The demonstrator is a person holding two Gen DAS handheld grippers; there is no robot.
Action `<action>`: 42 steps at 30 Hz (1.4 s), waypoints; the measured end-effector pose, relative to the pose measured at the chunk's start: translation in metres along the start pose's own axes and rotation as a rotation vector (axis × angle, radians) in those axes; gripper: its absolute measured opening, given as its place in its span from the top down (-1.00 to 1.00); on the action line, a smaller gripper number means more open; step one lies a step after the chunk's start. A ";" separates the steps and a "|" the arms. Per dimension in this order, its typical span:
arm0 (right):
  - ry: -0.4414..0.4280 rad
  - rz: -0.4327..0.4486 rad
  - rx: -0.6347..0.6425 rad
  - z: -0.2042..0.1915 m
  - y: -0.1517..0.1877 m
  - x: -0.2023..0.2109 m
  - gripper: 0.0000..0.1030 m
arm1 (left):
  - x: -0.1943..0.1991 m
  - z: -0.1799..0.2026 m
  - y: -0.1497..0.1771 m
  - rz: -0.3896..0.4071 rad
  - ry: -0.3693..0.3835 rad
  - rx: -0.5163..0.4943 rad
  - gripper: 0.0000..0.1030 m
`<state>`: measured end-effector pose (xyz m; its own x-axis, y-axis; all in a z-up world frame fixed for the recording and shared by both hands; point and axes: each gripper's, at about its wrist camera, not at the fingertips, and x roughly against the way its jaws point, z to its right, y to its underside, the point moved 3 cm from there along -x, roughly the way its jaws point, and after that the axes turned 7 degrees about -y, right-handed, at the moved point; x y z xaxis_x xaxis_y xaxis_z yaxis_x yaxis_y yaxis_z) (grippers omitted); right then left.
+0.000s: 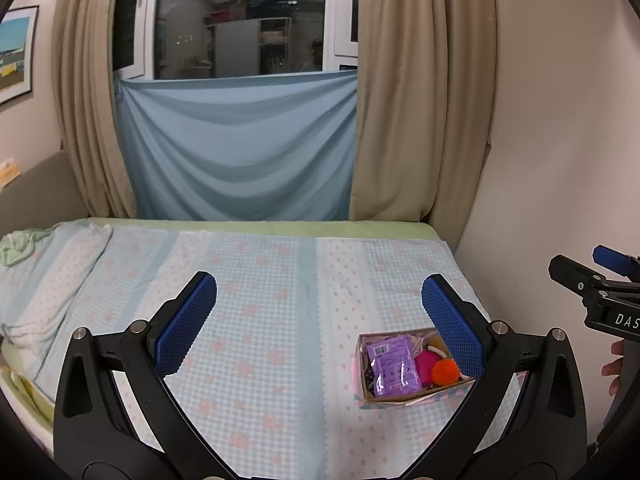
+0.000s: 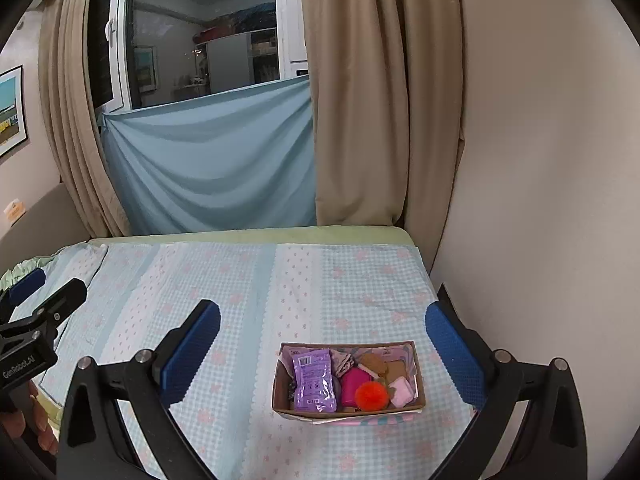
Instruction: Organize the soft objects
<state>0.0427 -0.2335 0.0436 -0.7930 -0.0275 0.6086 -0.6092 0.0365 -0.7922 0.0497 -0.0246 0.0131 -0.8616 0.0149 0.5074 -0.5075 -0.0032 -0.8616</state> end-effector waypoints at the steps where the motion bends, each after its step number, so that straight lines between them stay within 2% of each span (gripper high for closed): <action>1: 0.001 0.001 -0.001 0.000 0.000 0.000 -0.99 | 0.000 0.000 0.000 0.000 0.001 0.002 -0.99; 11: 0.004 0.003 0.006 -0.003 0.000 0.004 -0.99 | 0.009 0.000 0.001 0.017 0.010 0.007 -0.99; 42: -0.004 0.008 0.014 -0.003 -0.005 -0.002 -0.99 | 0.003 -0.009 0.000 0.022 -0.015 0.001 -0.99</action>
<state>0.0472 -0.2304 0.0470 -0.7976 -0.0308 0.6024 -0.6030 0.0226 -0.7974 0.0476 -0.0160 0.0147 -0.8725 -0.0007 0.4887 -0.4887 -0.0046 -0.8725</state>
